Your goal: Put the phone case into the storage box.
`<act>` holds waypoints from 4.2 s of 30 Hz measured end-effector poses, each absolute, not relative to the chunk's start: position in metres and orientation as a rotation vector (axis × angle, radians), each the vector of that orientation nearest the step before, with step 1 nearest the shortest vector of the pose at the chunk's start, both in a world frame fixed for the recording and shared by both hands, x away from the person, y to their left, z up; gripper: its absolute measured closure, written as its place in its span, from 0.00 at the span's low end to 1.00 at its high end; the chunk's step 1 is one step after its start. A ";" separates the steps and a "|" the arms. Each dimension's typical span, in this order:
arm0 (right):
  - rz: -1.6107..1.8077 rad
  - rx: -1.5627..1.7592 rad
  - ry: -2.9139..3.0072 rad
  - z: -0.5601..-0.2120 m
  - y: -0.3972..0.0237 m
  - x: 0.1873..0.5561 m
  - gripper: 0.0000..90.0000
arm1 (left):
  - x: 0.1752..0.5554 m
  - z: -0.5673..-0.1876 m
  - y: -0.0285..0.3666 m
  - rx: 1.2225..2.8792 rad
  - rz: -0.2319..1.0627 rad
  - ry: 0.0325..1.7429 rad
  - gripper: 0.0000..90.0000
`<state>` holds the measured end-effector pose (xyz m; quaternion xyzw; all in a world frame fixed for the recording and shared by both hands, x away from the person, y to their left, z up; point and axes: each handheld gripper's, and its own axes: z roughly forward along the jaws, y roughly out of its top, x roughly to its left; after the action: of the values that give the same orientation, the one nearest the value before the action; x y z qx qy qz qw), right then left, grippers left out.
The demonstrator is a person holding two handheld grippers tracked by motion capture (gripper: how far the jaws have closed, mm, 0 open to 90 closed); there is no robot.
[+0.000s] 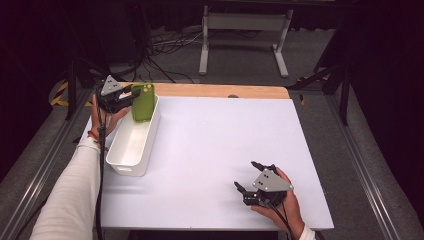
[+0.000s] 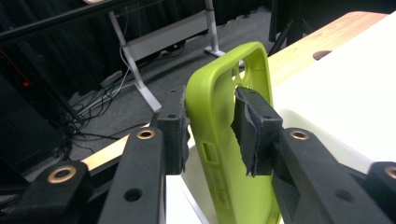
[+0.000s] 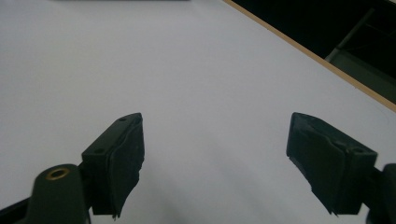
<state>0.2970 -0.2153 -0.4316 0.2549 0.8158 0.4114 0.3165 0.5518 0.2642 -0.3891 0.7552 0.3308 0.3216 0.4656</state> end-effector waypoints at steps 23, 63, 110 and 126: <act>1.078 0.647 2.152 -0.430 -0.211 0.296 0.23 | 0.549 -0.387 0.268 1.834 0.806 0.877 0.57; 1.079 0.636 2.131 -0.426 -0.215 0.293 0.22 | 0.532 -0.384 0.270 1.806 0.833 0.890 0.52; 1.103 0.624 2.092 -0.420 -0.214 0.293 0.22 | 0.435 -0.367 0.271 1.641 0.762 0.750 0.08; 1.107 0.631 2.072 -0.417 -0.215 0.291 0.22 | 0.403 -0.361 0.257 1.626 0.723 0.663 0.04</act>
<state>0.2907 -0.2148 -0.4166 0.2433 0.7989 0.4267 0.3472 0.4033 0.2574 -0.3612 0.6961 0.2837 0.3096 0.5823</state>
